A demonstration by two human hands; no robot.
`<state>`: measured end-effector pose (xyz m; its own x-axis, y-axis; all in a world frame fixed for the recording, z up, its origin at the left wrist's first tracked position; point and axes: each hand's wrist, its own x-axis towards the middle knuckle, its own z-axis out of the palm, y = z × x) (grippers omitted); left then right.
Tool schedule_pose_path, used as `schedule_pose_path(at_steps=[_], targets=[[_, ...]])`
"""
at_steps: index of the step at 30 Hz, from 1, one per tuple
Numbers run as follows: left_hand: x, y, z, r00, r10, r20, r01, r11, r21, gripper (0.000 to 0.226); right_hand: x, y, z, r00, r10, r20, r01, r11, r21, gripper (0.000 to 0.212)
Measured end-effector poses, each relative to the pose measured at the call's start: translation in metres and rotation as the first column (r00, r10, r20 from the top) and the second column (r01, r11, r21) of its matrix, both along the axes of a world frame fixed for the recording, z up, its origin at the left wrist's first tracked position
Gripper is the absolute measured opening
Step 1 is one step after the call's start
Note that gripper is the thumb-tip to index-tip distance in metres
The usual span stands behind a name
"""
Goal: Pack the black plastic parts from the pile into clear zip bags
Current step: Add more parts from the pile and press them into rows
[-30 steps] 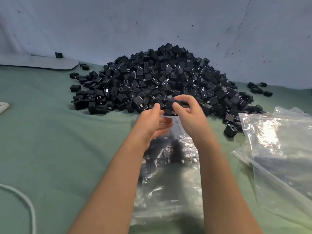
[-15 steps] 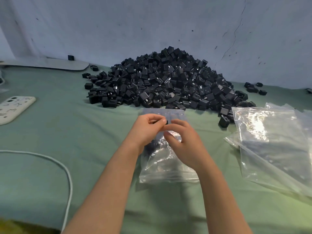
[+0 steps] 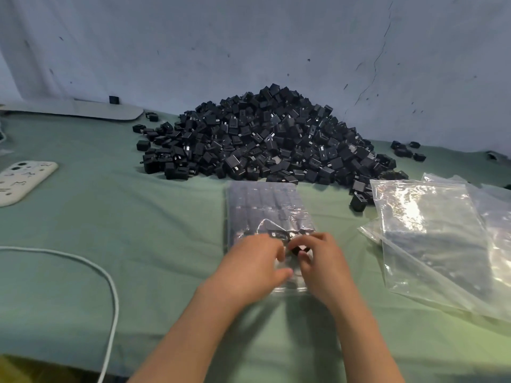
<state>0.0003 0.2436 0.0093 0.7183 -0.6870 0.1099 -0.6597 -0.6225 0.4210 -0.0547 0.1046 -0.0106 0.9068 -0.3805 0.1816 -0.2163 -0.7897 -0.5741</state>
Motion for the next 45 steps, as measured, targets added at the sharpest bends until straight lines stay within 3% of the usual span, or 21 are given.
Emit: schedule_pose_path(at_steps=[3, 7, 9, 12, 15, 17, 20, 23, 28, 31, 33, 36, 38, 41, 45], targets=[[-0.009, -0.003, -0.008, 0.997, -0.056, 0.046, 0.046, 0.979, 0.196, 0.033, -0.006, -0.001, -0.007, 0.998, 0.004, -0.065, -0.007, 0.999, -0.044, 0.034], [-0.004, -0.004, -0.009, 0.999, -0.044, 0.032, 0.036, 0.978, 0.204, 0.021, -0.012, 0.000, -0.006, 0.989, -0.051, -0.141, 0.028, 0.986, -0.162, 0.032], [-0.001, -0.003, -0.009, 0.999, -0.043, 0.018, 0.039, 0.981, 0.191, 0.018, -0.014, 0.002, -0.005, 0.993, -0.050, -0.109, 0.031, 0.985, -0.169, 0.032], [0.002, -0.001, -0.010, 0.999, -0.042, -0.020, 0.044, 0.994, 0.099, 0.014, -0.020, 0.005, 0.004, 0.997, -0.034, 0.064, 0.037, 0.998, -0.047, 0.031], [0.009, 0.004, -0.007, 0.997, -0.048, -0.064, 0.043, 0.997, -0.071, 0.010, -0.034, 0.012, 0.023, 0.978, 0.082, 0.193, -0.106, 0.987, 0.118, 0.027], [0.013, 0.006, -0.004, 0.995, -0.046, -0.085, 0.033, 0.988, -0.151, 0.006, -0.047, 0.018, 0.038, 0.958, 0.181, 0.222, -0.215, 0.966, 0.140, 0.025], [0.015, 0.007, -0.001, 0.992, -0.042, -0.120, 0.014, 0.974, -0.227, 0.011, -0.058, 0.024, 0.044, 0.954, 0.295, 0.045, -0.297, 0.954, 0.035, 0.023], [0.014, 0.008, 0.001, 0.989, -0.047, -0.143, 0.005, 0.959, -0.282, 0.010, -0.054, 0.027, 0.032, 0.969, 0.225, -0.103, -0.234, 0.969, -0.079, 0.030], [0.007, 0.008, 0.010, 0.994, -0.093, -0.053, 0.076, 0.959, -0.273, 0.009, -0.027, 0.042, -0.001, 0.979, 0.182, -0.087, -0.197, 0.954, -0.224, 0.035], [0.006, 0.013, 0.015, 0.974, -0.172, -0.149, 0.125, 0.951, -0.282, 0.006, -0.016, 0.045, -0.015, 0.974, 0.209, -0.093, -0.225, 0.949, -0.221, 0.034], [0.013, 0.016, 0.014, 0.974, -0.130, -0.184, 0.058, 0.933, -0.356, 0.010, -0.015, 0.041, -0.020, 0.969, 0.241, -0.064, -0.249, 0.945, -0.212, 0.029], [0.037, 0.019, 0.001, 0.970, 0.192, -0.151, -0.242, 0.850, -0.468, 0.013, -0.018, 0.037, -0.019, 0.958, 0.241, 0.155, -0.234, 0.970, -0.058, 0.039], [0.047, 0.020, -0.012, 0.921, 0.301, -0.249, -0.382, 0.828, -0.410, 0.030, -0.017, 0.036, -0.019, 0.965, 0.157, 0.209, -0.156, 0.987, -0.021, 0.039], [0.051, 0.016, -0.029, 0.880, 0.301, -0.366, -0.415, 0.864, -0.286, 0.046, -0.008, 0.037, -0.023, 0.982, 0.134, 0.136, -0.131, 0.991, -0.030, 0.034], [0.052, 0.016, -0.034, 0.887, 0.302, -0.349, -0.411, 0.862, -0.297, 0.045, 0.002, 0.039, -0.020, 0.988, 0.108, 0.113, -0.098, 0.991, -0.095, 0.024]])
